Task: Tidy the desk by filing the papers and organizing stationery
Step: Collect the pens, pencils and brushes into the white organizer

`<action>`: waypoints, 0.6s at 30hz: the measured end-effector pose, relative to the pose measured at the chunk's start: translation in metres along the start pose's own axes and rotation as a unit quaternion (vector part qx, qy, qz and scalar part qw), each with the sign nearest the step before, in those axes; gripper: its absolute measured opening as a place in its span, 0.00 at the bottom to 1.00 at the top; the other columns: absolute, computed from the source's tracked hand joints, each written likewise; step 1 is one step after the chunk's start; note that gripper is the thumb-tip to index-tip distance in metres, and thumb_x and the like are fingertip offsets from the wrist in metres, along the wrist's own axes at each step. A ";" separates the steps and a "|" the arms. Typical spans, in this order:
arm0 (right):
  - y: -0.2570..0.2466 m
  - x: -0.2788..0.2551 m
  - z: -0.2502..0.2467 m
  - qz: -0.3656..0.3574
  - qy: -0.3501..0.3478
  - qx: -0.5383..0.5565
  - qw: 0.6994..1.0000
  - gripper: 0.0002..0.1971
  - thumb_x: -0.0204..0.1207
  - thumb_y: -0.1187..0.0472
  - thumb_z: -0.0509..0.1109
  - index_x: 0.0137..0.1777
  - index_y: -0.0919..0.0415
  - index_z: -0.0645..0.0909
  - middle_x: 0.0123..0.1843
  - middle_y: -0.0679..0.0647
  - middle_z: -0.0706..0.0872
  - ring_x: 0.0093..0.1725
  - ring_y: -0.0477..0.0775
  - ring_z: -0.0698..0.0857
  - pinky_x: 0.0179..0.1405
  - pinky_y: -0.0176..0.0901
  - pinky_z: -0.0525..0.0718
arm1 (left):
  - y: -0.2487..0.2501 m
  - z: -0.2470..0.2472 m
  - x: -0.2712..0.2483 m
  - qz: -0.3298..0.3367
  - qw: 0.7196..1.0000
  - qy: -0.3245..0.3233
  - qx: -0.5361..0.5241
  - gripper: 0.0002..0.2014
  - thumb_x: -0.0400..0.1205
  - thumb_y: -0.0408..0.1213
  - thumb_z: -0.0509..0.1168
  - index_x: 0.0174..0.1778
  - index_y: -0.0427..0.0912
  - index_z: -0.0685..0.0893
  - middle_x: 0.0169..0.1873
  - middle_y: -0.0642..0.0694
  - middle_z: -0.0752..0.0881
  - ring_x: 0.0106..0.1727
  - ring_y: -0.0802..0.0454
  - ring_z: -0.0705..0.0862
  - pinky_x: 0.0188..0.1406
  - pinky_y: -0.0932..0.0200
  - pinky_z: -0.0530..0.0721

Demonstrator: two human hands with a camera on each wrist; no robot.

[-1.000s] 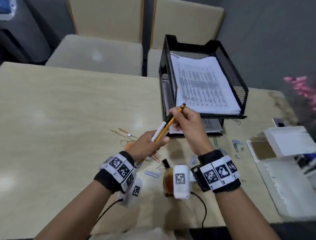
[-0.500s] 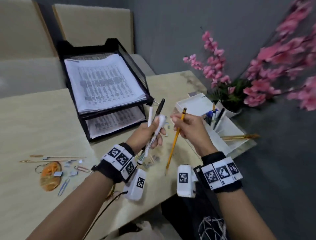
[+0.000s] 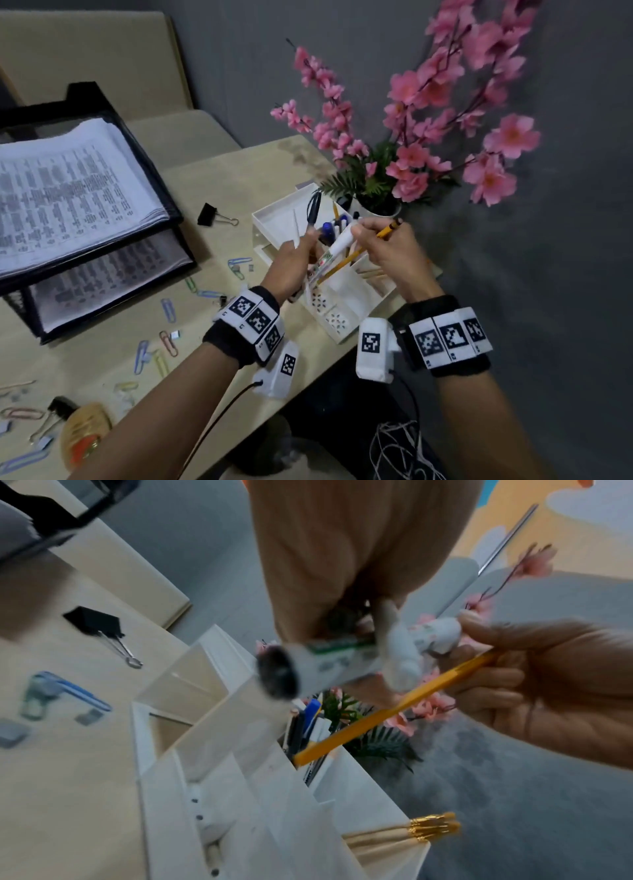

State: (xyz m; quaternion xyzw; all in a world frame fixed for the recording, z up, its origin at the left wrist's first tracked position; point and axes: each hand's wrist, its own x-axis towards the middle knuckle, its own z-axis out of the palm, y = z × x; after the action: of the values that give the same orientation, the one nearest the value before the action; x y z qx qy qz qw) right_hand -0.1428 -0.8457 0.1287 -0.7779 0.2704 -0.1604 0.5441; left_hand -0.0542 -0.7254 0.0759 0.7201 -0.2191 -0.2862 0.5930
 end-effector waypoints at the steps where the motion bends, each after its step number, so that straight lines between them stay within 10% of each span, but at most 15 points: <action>1: 0.001 0.008 -0.012 -0.008 0.035 -0.006 0.999 0.05 0.77 0.63 0.68 0.42 0.57 0.84 0.24 0.40 0.83 0.27 0.35 0.79 0.30 0.25 0.75 | 0.000 0.006 0.011 0.020 0.998 0.037 0.040 0.25 0.87 0.49 0.47 0.27 0.42 0.74 0.29 0.44 0.75 0.33 0.46 0.74 0.34 0.56 0.71; 6: 0.009 0.041 -0.048 -0.034 0.136 -0.104 0.985 0.03 0.77 0.60 0.68 0.43 0.58 0.82 0.36 0.47 0.81 0.35 0.39 0.76 0.32 0.21 0.73 | -0.002 0.032 0.063 0.066 0.989 0.066 0.111 0.23 0.86 0.48 0.50 0.37 0.33 0.77 0.38 0.35 0.75 0.36 0.46 0.74 0.41 0.58 0.67; 9: 0.017 0.056 -0.046 -0.040 0.140 -0.141 0.979 0.07 0.77 0.61 0.67 0.38 0.60 0.80 0.31 0.49 0.77 0.33 0.45 0.73 0.35 0.37 0.69 | -0.003 0.045 0.084 0.078 0.983 0.064 0.150 0.19 0.85 0.48 0.54 0.30 0.44 0.73 0.36 0.36 0.76 0.40 0.41 0.78 0.40 0.54 0.72; 18: 0.043 0.085 -0.020 -0.029 0.086 -0.238 0.967 0.10 0.78 0.62 0.66 0.54 0.69 0.82 0.55 0.65 0.85 0.62 0.60 0.79 0.44 0.25 0.62 | -0.006 0.062 0.090 0.081 0.986 0.093 0.110 0.11 0.87 0.44 0.53 0.44 0.41 0.73 0.40 0.44 0.78 0.44 0.50 0.75 0.38 0.63 0.71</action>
State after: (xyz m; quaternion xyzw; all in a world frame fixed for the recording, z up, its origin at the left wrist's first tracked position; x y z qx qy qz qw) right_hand -0.0958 -0.9224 0.0920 -0.8757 0.3238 -0.1737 0.3134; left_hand -0.0296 -0.8279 0.0477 0.7839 -0.2509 -0.1434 0.5495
